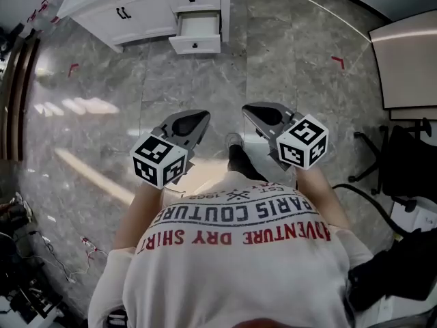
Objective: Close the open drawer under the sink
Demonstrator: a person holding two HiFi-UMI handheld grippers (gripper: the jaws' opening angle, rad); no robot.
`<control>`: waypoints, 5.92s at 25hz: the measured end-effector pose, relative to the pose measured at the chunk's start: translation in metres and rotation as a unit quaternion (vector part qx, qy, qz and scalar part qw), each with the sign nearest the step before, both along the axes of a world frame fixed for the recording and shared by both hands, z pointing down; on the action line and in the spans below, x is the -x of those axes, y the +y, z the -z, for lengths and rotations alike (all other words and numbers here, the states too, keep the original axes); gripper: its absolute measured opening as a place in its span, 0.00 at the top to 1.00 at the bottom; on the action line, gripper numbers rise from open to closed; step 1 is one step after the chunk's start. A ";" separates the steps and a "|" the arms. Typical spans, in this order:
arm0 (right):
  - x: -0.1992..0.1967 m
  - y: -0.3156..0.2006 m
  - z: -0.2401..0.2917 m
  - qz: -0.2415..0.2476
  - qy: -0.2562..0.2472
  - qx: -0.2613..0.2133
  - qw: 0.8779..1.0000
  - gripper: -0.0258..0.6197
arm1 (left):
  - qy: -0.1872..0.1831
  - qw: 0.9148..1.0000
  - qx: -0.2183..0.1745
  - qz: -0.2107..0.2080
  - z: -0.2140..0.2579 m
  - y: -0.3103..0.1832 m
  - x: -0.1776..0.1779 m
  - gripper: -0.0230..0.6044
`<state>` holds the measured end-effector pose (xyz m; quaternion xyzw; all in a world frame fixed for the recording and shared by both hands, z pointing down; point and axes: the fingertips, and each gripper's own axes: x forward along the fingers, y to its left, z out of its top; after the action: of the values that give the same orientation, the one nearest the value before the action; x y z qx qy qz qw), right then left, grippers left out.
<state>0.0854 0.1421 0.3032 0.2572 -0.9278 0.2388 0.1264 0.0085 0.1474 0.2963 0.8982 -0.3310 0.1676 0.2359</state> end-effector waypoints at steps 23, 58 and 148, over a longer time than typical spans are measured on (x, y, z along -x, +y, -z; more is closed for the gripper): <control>-0.057 -0.240 -0.001 0.006 0.062 -0.062 0.996 0.96 | -0.013 0.999 -0.015 0.031 -0.001 -0.253 -0.021 0.96; 0.009 -0.456 -0.214 -0.039 0.014 0.043 0.998 0.96 | -0.035 0.995 0.091 0.003 -0.229 -0.466 0.037 0.96; 0.017 -0.510 -0.411 -0.095 0.052 0.158 0.982 0.96 | -0.187 0.956 0.128 0.186 -0.567 -0.692 0.130 0.96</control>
<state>0.0680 -0.3683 0.7145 0.3326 -0.8422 0.3794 0.1900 -0.1214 -0.5443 0.8637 0.7354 -0.5060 0.3273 0.3099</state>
